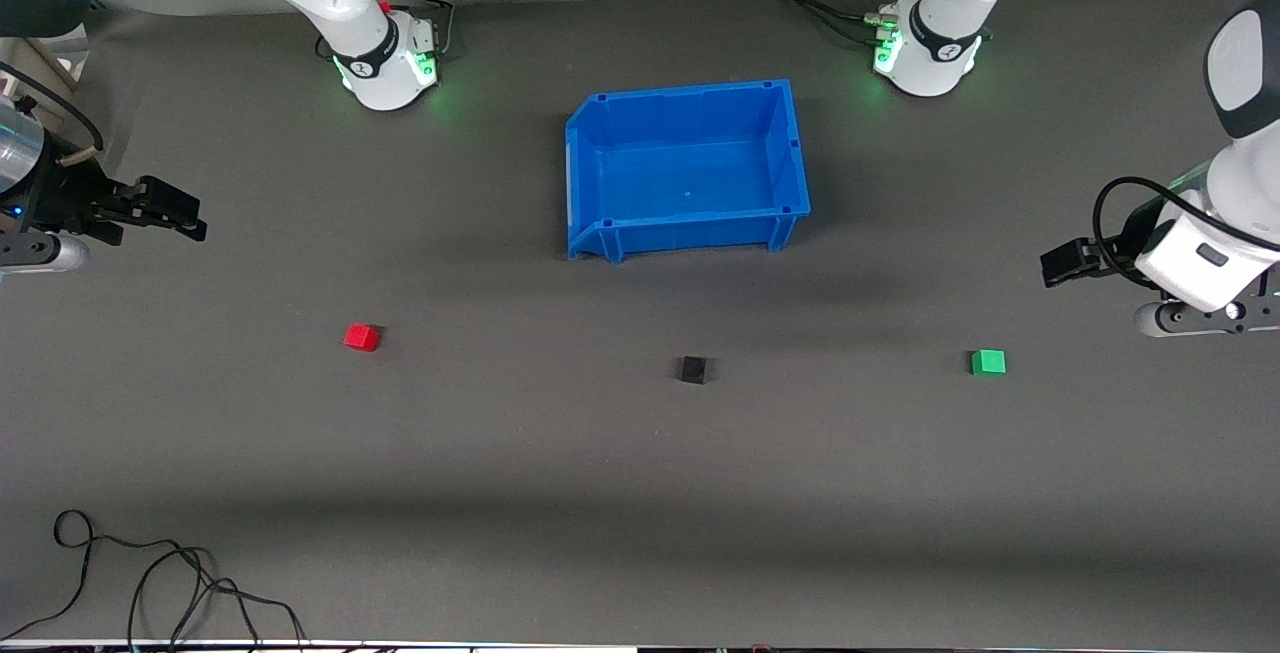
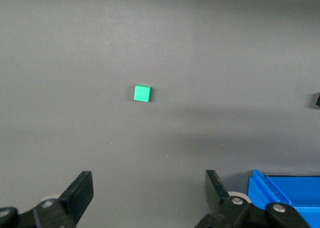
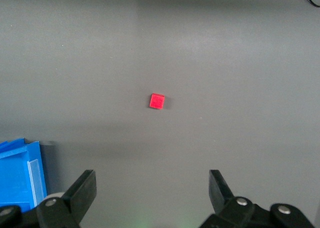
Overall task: Attach green and red cubes to black cube
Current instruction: 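Reach the right gripper to the red cube while the left gripper reaches the green cube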
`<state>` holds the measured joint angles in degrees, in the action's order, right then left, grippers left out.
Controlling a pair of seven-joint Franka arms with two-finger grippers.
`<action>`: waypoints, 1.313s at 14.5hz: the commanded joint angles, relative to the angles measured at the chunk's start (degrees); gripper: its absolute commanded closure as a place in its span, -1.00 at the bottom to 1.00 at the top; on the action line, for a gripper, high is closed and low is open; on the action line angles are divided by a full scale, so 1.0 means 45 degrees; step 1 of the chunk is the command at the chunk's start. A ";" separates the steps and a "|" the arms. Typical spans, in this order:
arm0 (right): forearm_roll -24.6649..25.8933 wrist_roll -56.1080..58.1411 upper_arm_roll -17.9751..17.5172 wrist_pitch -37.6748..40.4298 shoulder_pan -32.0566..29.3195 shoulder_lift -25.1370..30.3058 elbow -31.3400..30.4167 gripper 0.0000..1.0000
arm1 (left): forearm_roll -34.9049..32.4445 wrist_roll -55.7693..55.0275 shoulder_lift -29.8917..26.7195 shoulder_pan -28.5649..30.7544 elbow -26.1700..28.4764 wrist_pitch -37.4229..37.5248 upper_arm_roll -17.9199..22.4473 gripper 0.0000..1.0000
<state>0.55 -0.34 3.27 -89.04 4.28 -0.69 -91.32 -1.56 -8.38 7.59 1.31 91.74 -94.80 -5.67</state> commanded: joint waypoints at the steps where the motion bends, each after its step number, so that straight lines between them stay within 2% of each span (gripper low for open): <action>1: 0.0113 0.0037 -0.0004 -0.0036 0.0044 -0.0042 0.0157 -1.00 | -0.0219 -0.0013 -0.0203 -0.0173 0.0063 0.0091 0.0068 -0.98; 8: 0.0113 0.0114 -0.0023 -0.0017 0.0025 -0.0100 0.0235 -1.00 | -0.0375 -0.0130 -0.0125 0.0099 0.0161 0.0109 0.0223 -0.98; 12: 0.0093 -0.0003 0.0016 -0.0095 0.0005 -0.0256 0.0138 -1.00 | -0.0395 -0.2351 0.0596 0.0491 0.0181 0.0012 0.0204 -0.99; 15: 0.0035 -0.0022 0.0035 -0.0854 0.0024 -0.0568 -0.0173 -1.00 | -0.0084 -0.4227 0.0948 0.1055 0.0200 -0.0163 0.0204 -0.99; 17: -0.0004 -0.0352 0.0016 -0.1673 0.0064 -0.0608 -0.0894 -1.00 | -0.0083 -0.5843 0.1182 0.1057 0.0666 -0.0611 0.0204 -0.99; 19: 0.0015 -0.1150 -0.0023 -0.2610 0.0354 -0.0647 -0.1792 -1.00 | -0.0257 -0.7449 0.1184 0.1116 0.1911 -0.1817 0.0224 -0.99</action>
<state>0.53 -1.83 3.25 -96.75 4.38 -4.10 -95.22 -2.38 -34.99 13.64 6.07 94.81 -98.09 -4.49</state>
